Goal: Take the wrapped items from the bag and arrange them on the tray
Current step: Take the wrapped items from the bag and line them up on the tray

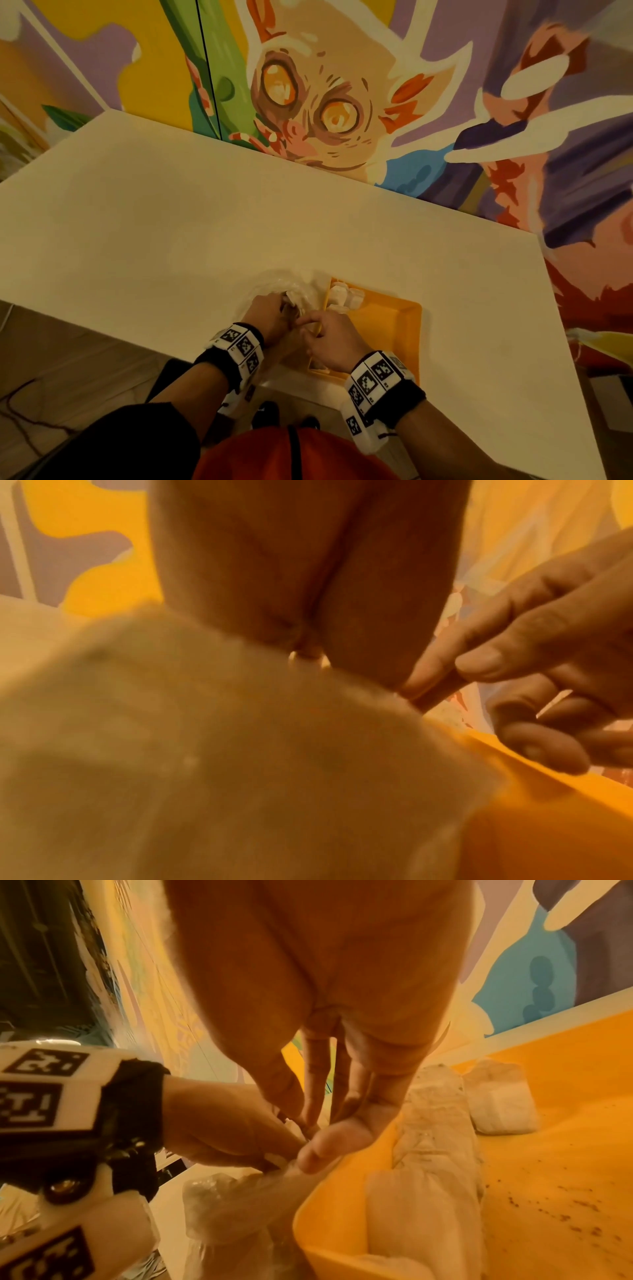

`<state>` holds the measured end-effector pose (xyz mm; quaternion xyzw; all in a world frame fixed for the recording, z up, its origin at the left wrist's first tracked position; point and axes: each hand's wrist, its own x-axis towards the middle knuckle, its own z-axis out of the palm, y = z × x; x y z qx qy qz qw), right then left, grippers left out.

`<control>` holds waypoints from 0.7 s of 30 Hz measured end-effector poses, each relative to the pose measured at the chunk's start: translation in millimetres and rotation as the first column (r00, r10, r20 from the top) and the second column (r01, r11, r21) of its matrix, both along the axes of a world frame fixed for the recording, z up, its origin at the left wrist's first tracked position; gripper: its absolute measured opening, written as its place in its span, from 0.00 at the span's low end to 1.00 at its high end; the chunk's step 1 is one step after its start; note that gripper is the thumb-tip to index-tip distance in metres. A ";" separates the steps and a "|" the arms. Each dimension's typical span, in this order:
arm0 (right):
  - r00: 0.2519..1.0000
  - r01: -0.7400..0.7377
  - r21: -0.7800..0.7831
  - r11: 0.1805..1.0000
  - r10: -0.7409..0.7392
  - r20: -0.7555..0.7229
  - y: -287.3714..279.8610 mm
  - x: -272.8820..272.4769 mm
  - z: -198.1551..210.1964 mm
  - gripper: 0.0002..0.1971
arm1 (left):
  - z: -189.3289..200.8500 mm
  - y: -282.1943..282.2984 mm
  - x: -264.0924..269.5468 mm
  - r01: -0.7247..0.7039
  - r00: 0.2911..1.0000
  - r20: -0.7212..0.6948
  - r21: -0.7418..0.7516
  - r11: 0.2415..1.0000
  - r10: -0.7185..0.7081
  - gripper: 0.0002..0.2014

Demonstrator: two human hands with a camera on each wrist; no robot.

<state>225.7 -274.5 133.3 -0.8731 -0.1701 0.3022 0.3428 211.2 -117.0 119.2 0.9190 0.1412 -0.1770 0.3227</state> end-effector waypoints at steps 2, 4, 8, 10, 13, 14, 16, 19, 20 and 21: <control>1.000 0.008 0.007 1.000 -0.008 0.000 -0.7 -0.7 -0.2 0.13 | -4.3 1.3 0.2 -0.054 0.999 -0.003 -0.014 0.998 0.054 0.18; 1.000 0.019 0.023 1.000 -0.019 -0.013 -0.5 -2.6 -1.4 0.13 | -8.9 4.2 -1.2 -0.089 0.996 -0.018 -0.044 0.995 0.088 0.20; 0.999 0.048 0.052 0.997 -0.047 -0.010 -1.9 -2.9 -5.6 0.12 | -5.1 16.6 -3.6 -0.166 0.986 -0.035 -0.111 0.980 0.163 0.13; 0.997 0.074 0.069 0.995 -0.072 -0.021 -3.4 -1.5 -7.3 0.11 | -0.9 24.2 -5.6 -0.195 0.980 -0.003 -0.148 0.970 0.197 0.16; 0.996 0.092 0.121 0.988 -0.092 -0.005 -1.8 0.6 -7.1 0.10 | 8.4 32.9 -11.2 -0.319 0.940 -0.008 -0.378 0.869 0.341 0.12; 0.993 0.115 0.148 0.982 -0.117 0.009 -0.3 1.8 -6.7 0.08 | 12.2 34.8 -14.1 -0.356 0.921 -0.037 -0.487 0.798 0.389 0.09; 0.981 0.184 0.228 0.956 -0.191 0.008 4.9 4.4 -6.5 0.08 | 18.3 37.2 -19.7 -0.388 0.899 -0.102 -0.636 0.667 0.425 0.08; 0.969 0.245 0.334 0.910 -0.244 -0.047 15.4 5.1 -6.0 0.16 | 20.2 39.8 -26.3 -0.394 0.893 -0.168 -0.741 0.544 0.418 0.09; 0.967 0.253 0.358 0.899 -0.245 -0.070 19.2 4.9 -5.8 0.19 | 19.5 40.0 -27.7 -0.397 0.890 -0.190 -0.769 0.501 0.414 0.10; 0.966 0.259 0.379 0.888 -0.244 -0.089 23.2 4.7 -5.4 0.19 | 18.0 40.4 -29.1 -0.399 0.887 -0.209 -0.795 0.456 0.411 0.10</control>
